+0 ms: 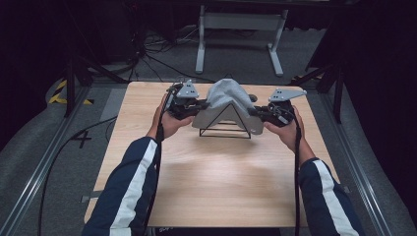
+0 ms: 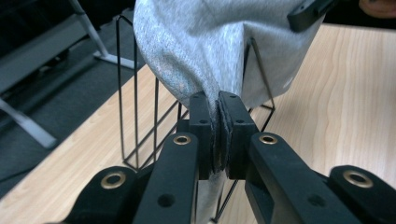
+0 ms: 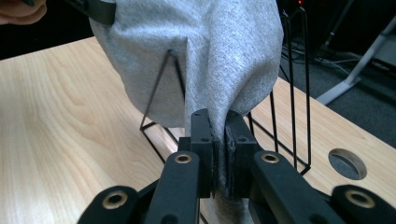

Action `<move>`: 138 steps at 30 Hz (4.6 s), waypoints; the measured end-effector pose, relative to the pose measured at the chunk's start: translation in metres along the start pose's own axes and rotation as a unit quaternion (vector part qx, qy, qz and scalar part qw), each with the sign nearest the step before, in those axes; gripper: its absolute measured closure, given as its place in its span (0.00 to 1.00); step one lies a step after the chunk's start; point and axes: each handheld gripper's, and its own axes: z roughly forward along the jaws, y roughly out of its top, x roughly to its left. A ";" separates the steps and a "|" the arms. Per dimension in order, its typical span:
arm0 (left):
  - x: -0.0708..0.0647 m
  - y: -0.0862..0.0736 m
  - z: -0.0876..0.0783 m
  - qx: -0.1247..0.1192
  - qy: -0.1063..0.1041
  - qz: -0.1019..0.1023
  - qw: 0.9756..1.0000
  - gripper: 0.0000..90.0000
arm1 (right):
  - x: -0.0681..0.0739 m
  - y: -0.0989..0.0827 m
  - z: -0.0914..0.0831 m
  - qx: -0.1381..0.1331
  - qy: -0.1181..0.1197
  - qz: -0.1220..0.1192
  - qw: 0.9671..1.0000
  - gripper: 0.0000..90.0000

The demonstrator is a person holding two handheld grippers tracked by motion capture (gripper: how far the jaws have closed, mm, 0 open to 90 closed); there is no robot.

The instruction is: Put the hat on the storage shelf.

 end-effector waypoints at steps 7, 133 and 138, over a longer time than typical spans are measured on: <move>0.001 -0.007 0.023 0.025 0.024 -0.003 0.999 0.94 | -0.001 -0.008 0.015 0.017 -0.033 -0.001 0.999 0.93; -0.083 -0.232 -0.106 0.109 -0.007 -0.122 0.986 0.23 | 0.047 -0.212 -0.100 0.105 -0.066 0.088 0.988 0.30; -0.083 -0.232 -0.107 0.115 -0.001 -0.124 0.986 0.21 | 0.046 -0.211 -0.099 0.108 -0.073 0.092 0.987 0.28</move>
